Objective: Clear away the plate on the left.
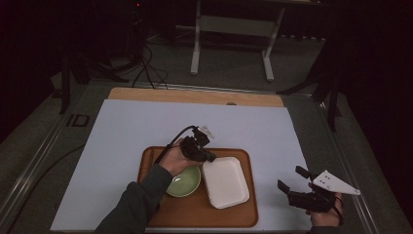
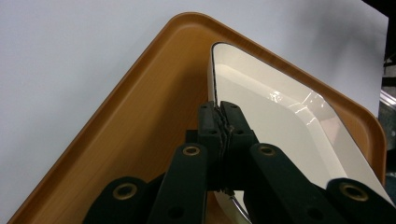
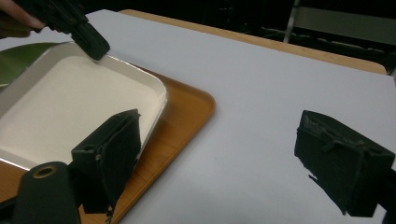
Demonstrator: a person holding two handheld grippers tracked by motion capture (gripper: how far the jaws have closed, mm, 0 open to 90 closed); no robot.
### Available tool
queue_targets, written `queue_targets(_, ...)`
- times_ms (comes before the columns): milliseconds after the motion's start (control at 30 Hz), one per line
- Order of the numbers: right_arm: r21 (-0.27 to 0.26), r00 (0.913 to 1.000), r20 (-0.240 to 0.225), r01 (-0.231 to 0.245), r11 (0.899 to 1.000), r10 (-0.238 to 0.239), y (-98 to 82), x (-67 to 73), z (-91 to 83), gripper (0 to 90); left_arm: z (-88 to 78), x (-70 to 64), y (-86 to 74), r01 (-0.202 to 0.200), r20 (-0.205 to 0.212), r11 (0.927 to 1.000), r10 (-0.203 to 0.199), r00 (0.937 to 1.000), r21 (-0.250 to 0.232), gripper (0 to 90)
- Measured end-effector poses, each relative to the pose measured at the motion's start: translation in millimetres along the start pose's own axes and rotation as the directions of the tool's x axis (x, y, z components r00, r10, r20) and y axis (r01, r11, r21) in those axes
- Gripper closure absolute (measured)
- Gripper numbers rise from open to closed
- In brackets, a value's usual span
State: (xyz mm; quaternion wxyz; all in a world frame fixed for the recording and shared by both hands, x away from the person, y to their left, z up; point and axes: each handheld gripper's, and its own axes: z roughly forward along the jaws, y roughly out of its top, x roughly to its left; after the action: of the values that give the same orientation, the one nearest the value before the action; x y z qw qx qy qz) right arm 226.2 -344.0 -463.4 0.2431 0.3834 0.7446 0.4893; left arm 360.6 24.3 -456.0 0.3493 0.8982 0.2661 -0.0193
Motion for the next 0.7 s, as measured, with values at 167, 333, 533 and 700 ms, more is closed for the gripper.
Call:
queue_targets(167, 0.0, 1.0, -0.001, 0.0, 1.0, 0.0, 0.0, 0.0, 0.1, 14.1, 10.9, 5.7, 1.6, 0.001, -0.031, 0.9992, 0.0, 0.9995, 0.039, 89.2)
queue_targets(333, 0.002, 1.0, -0.001, 0.001, 1.0, -0.001, 0.1, -0.1, 0.2, 14.1, 17.5, 6.7, 1.1, 0.009, -0.041, 0.9985, -0.007, 0.9991, 0.053, 89.2)
queue_targets(533, 0.001, 1.0, 0.001, 0.001, 1.0, -0.001, -0.2, -0.1, -0.6, 14.0, 21.0, 6.4, 0.7, 0.003, -0.076, 0.9969, 0.003, 0.9971, 0.078, 88.2)
queue_targets(700, 0.001, 1.0, 0.002, 0.003, 1.0, -0.003, -0.1, 0.5, -0.7, 14.1, 22.5, 5.0, -2.9, -0.003, -0.098, 0.9952, 0.012, 0.9951, 0.098, 86.1)
